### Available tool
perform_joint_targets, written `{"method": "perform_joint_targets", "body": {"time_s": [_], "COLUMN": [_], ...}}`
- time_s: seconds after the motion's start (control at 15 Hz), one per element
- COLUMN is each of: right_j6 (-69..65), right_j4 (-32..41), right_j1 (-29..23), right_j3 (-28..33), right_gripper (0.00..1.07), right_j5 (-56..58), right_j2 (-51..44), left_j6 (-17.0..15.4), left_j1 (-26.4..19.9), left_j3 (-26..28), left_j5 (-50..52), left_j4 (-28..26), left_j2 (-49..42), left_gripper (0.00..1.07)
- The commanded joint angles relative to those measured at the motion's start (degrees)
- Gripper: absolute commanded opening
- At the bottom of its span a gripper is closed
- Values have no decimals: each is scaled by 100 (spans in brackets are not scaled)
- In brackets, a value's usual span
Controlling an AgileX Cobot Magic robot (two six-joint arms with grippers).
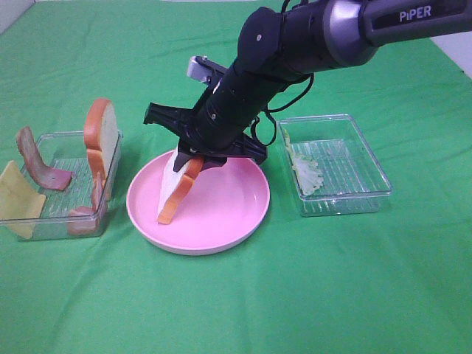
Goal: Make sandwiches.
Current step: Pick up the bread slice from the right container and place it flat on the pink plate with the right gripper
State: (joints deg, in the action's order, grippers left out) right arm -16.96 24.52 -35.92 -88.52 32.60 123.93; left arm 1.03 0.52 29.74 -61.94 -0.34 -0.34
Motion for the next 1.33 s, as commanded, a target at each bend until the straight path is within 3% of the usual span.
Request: {"method": "perform_joint_targets", "body": {"time_s": [0.07,0.27,0.33,0.6,0.73,1.07,1.33], "right_j6": [29,29,29,40,63,57,143], "right_j4": [0,-63,-63,-212,-441,-1278,-1467], "right_j1": [-6,-6,-6,-6,-6,-6,-11], "right_j3": [-34,-34,-34,-34,-34,-52,-390], "right_gripper": [0,3,11,83,96,96,96], "right_j5": [0,29,29,29,63,579,1255], "right_j2": [-6,-6,-6,-6,-6,-149,-172], "left_j6": [-29,-29,-29,-29,-29,-29,-29], "left_j1": [-6,-6,-6,-6,-6,-6,-6], "left_j3": [-6,-6,-6,-6,-6,-6,-6], "left_j5": [23,23,23,23,23,23,23], "left_j4": [-46,-46,-46,-46,-46,-46,-46], "left_j2": [-80,-80,-80,-80,-80,-80,-80], "left_gripper": [100,100,100,100,100,100,100]}}
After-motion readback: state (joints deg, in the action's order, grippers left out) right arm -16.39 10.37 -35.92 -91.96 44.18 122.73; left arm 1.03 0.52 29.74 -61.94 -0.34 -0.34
